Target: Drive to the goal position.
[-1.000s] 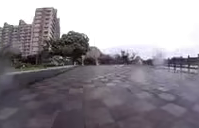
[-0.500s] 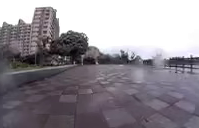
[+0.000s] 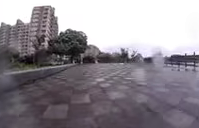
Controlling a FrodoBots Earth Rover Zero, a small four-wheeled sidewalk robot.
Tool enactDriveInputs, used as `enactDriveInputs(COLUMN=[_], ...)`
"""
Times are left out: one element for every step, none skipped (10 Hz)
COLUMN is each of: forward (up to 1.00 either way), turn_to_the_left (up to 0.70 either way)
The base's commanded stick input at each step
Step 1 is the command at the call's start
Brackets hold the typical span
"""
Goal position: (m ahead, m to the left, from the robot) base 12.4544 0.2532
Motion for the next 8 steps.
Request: enactDriveInputs(forward=[1.0, 1.0, 1.0, 1.0, 1.0, 1.0, 1.0, 1.0], turn_to_the_left=[0.0, 0.0, 0.0, 0.0, 0.0, 0.0, 0.0, 0.0])
